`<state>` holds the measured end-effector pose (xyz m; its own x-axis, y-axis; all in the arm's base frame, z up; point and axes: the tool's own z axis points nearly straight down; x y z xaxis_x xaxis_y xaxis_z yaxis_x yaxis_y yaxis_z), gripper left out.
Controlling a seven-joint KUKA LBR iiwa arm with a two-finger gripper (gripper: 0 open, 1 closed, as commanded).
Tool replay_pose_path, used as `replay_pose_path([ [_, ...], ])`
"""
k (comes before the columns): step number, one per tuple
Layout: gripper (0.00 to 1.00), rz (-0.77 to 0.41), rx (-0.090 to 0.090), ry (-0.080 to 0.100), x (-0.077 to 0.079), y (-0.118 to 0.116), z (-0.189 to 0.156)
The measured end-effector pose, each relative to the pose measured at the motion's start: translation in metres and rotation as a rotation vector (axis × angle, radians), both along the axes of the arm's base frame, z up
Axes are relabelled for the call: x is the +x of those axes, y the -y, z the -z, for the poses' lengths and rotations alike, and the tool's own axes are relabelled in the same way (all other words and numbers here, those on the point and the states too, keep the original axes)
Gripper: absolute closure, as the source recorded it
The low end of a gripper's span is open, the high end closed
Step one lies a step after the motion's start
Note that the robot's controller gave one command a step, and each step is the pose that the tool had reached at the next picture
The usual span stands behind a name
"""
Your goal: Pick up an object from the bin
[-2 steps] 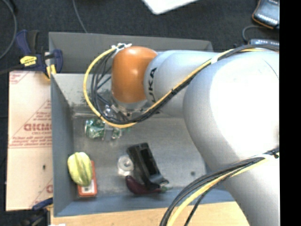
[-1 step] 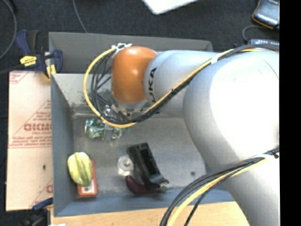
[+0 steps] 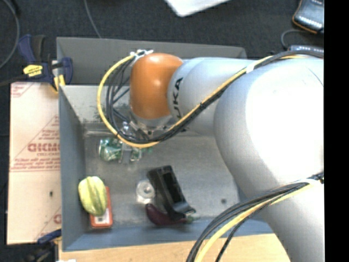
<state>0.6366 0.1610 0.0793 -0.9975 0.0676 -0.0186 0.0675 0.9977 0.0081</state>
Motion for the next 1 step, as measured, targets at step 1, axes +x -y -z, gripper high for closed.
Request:
replay_pose_path([
  [1,1.00,0.000,0.000,-0.002,-0.0005,0.0002,-0.0133],
])
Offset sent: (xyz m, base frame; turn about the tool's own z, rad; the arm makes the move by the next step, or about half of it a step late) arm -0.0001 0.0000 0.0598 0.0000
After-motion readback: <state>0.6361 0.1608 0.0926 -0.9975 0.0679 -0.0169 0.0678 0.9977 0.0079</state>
